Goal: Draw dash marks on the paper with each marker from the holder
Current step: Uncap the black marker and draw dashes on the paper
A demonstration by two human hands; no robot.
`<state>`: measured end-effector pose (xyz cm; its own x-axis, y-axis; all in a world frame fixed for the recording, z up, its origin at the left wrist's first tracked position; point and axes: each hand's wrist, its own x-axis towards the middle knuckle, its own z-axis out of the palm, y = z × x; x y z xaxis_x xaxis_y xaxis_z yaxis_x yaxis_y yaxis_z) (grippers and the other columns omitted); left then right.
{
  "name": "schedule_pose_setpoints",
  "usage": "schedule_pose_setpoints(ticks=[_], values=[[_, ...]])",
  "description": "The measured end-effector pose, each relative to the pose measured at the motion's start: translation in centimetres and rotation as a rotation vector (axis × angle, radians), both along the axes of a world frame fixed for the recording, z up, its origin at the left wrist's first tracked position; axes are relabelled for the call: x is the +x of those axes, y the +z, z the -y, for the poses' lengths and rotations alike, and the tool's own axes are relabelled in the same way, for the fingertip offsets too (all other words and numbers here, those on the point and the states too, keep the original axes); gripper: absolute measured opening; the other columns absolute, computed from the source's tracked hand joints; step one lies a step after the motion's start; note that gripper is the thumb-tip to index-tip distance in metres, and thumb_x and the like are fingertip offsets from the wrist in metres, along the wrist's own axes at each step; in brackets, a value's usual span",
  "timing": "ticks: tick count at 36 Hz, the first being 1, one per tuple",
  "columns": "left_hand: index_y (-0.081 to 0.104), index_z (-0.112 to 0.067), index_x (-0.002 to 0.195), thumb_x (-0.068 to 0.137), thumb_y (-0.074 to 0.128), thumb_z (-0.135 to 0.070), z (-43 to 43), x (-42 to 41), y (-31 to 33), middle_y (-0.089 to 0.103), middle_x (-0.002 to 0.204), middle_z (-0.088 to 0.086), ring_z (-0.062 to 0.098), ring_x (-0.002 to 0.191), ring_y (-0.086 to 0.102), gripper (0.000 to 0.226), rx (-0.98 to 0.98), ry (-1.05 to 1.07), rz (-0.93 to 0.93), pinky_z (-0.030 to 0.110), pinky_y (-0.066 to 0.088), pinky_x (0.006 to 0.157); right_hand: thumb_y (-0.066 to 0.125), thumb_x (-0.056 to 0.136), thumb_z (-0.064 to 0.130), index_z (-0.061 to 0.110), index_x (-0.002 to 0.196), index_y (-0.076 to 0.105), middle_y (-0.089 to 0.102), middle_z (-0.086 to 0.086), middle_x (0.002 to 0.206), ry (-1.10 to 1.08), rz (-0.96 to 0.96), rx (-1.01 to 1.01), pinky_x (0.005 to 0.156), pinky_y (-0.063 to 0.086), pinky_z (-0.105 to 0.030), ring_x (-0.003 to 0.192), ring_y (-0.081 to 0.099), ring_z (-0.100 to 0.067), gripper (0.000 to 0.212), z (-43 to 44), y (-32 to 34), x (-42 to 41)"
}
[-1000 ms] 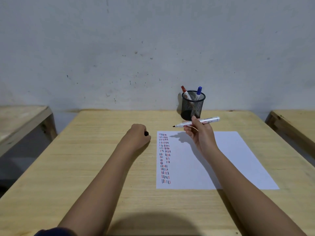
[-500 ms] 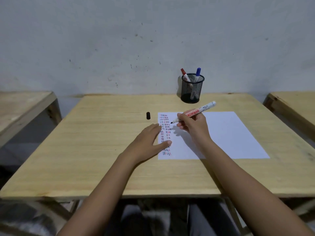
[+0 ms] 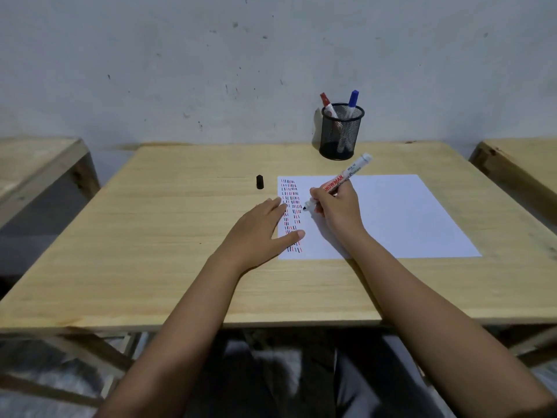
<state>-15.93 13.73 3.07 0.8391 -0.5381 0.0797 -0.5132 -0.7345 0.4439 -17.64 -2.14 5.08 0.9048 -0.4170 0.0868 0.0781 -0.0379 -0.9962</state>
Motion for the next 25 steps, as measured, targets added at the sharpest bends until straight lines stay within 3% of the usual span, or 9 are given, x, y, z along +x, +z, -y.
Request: schedule_pose_setpoints(ticks=[3,7,15,18,25], values=[[0.027,-0.018,0.147,0.087,0.047,-0.058,0.04,0.01,0.06,0.018,0.159,-0.005,0.009,0.146,0.013,0.074,0.008,0.001,0.002,0.03,0.015,0.116,0.054,0.086,0.001,0.008,0.09,0.044,0.049,-0.009,0.071,0.017,0.018,0.02,0.044,0.042,-0.007,0.057,0.049,-0.012,0.013,-0.07,0.06,-0.05],[0.027,-0.018,0.147,0.087,0.047,-0.058,0.05,0.07,0.07,0.018,0.159,-0.004,0.01,0.146,0.012,0.075,0.009,0.0,-0.005,0.031,0.015,0.117,0.054,0.086,0.0,0.007,0.09,0.044,0.05,-0.009,0.065,0.035,0.025,0.04,0.045,0.044,-0.008,0.043,0.05,0.001,0.013,-0.05,-0.12,0.13],[0.025,-0.018,0.147,0.086,0.046,-0.059,0.1,0.0,0.14,0.017,0.159,-0.004,0.01,0.146,0.012,0.076,0.022,0.001,-0.013,0.032,0.015,0.117,0.055,0.087,0.001,0.005,0.091,0.046,0.049,-0.015,0.071,0.063,0.014,0.023,0.045,0.044,-0.008,0.042,0.051,0.002,0.01,0.05,-0.22,0.3],[0.025,-0.018,0.147,0.087,0.046,-0.059,0.15,-0.02,0.15,0.017,0.159,-0.004,0.01,0.146,0.011,0.076,0.022,-0.001,-0.013,0.032,0.015,0.117,0.057,0.087,0.007,0.005,0.089,0.048,0.057,-0.011,0.071,0.032,-0.007,-0.054,0.048,0.045,-0.008,0.046,0.055,0.002,0.009,0.21,-0.45,0.46],[0.025,-0.017,0.147,0.087,0.046,-0.057,0.16,0.03,0.19,0.017,0.159,-0.003,0.011,0.146,0.012,0.075,0.025,-0.006,-0.002,0.031,0.016,0.116,0.054,0.084,0.001,0.01,0.074,0.043,0.055,-0.002,0.058,0.039,0.0,-0.088,0.047,0.044,-0.007,0.043,0.053,0.003,0.018,0.15,-0.28,0.33]])
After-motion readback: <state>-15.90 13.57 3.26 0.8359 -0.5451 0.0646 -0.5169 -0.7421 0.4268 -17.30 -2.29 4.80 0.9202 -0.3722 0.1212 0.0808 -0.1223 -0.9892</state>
